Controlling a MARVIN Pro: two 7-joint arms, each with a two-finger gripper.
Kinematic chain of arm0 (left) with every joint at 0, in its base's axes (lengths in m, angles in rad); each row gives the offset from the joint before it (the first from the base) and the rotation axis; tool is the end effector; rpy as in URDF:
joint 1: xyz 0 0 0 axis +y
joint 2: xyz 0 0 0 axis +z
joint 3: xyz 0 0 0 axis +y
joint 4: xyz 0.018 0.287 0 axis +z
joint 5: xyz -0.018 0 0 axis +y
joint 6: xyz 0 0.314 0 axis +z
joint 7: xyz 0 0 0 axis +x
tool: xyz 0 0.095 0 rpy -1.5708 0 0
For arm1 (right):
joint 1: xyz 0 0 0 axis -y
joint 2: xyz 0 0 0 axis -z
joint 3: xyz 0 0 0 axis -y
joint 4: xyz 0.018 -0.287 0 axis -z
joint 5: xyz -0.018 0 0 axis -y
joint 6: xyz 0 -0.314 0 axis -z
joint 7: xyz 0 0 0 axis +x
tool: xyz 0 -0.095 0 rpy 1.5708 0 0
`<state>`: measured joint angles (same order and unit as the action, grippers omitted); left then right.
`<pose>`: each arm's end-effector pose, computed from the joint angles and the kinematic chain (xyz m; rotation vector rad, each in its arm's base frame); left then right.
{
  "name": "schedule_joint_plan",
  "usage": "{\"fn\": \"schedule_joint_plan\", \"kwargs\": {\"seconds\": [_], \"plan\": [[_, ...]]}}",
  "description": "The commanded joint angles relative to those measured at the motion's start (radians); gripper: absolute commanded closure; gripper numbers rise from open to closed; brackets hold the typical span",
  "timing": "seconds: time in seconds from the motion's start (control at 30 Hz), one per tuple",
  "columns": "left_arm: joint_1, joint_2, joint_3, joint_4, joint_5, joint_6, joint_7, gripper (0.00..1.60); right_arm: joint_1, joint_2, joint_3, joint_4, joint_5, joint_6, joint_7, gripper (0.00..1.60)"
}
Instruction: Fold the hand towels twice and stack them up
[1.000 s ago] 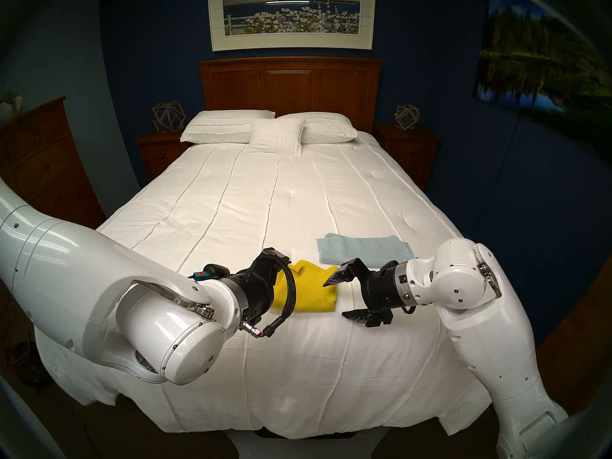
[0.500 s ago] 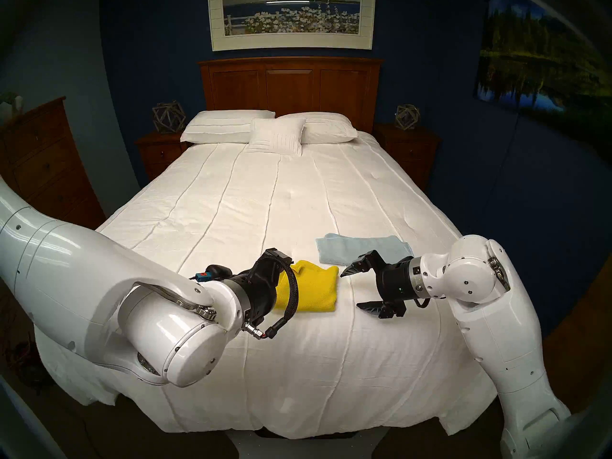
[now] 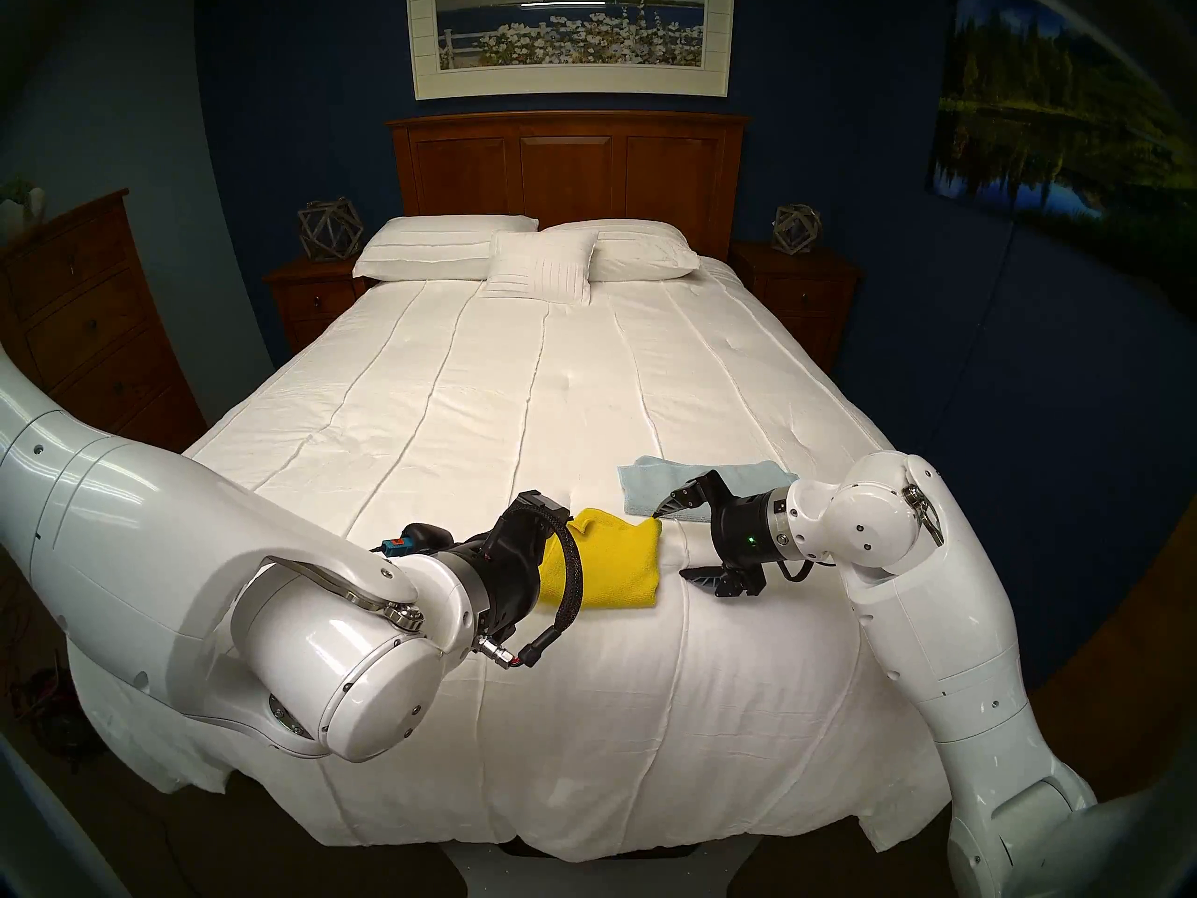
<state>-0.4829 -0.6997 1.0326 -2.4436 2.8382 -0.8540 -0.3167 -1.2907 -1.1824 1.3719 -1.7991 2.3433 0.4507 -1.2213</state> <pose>0.2818 -0.0668 -0.1659 1.9483 1.0273 0.7687 0.4201 0.0273 -0.2050 -2.1347 0.8779 -0.2946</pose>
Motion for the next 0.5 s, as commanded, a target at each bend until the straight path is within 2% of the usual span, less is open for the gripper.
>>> {"fn": "schedule_joint_plan", "kwargs": {"seconds": [0.0, 0.23, 0.47], "plan": [[-0.006, 0.009, -0.006, 0.000, 0.003, 0.004, -0.008, 0.00, 0.073, -0.026, -0.002, -0.012, -0.004, 0.001, 0.016, 0.04], [-0.006, 0.014, -0.005, 0.000, 0.009, 0.005, -0.010, 0.00, 0.044, 0.005, 0.017, -0.061, 0.024, 0.003, -0.016, 0.05], [-0.004, 0.015, -0.006, 0.000, 0.013, 0.006, -0.008, 0.00, 0.062, -0.006, 0.035, -0.036, 0.032, -0.003, -0.007, 0.04]]}}
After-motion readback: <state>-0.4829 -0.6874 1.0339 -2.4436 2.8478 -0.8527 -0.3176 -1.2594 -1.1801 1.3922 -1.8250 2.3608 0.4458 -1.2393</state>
